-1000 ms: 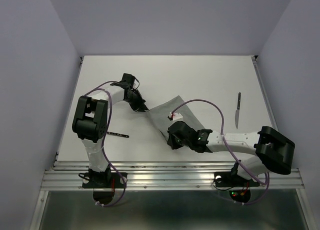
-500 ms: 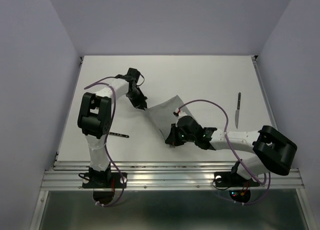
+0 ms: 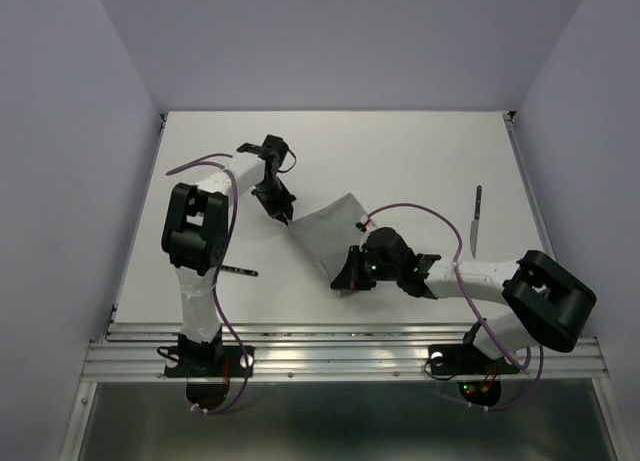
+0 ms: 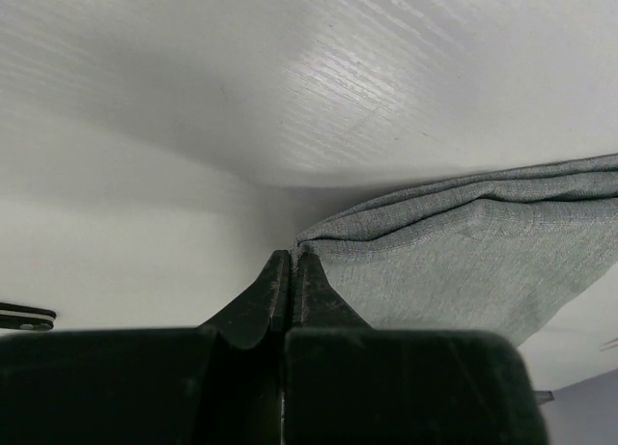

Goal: Fold the napkin into a case and place the utensils inside
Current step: Fold the lower triangle-folded napkin at the center of the board.

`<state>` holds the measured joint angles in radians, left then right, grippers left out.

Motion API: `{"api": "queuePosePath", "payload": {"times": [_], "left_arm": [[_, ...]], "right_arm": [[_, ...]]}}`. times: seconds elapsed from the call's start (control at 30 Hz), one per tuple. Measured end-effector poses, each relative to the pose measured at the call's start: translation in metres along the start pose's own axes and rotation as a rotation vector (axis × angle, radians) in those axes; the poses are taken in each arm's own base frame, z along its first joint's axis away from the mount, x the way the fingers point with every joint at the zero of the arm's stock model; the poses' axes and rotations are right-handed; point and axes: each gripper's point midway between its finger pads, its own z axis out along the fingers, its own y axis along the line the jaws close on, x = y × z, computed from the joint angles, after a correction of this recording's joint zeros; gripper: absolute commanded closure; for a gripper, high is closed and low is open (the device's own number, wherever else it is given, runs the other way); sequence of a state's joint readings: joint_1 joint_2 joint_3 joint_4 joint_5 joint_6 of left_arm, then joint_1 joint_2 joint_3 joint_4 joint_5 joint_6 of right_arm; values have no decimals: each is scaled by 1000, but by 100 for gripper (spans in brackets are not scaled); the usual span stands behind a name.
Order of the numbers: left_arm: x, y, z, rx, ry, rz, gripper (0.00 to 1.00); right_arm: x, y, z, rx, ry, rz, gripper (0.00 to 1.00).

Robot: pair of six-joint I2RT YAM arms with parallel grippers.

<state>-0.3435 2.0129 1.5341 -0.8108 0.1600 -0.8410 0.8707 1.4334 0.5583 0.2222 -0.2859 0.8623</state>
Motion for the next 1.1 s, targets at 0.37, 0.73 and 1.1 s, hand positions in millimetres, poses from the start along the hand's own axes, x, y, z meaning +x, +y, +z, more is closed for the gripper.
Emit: {"api": "queuePosePath", "payload": {"times": [0.37, 0.73, 1.1], "left_arm": [[8, 16, -2, -148, -2, -26, 100], [15, 20, 19, -248, 39, -2, 100], [18, 22, 18, -259, 47, -1, 100]], "right_arm": [[11, -18, 8, 66, 61, 27, 70], [-25, -6, -3, 180, 43, -154, 41], [-98, 35, 26, 280, -90, -478, 30]]}}
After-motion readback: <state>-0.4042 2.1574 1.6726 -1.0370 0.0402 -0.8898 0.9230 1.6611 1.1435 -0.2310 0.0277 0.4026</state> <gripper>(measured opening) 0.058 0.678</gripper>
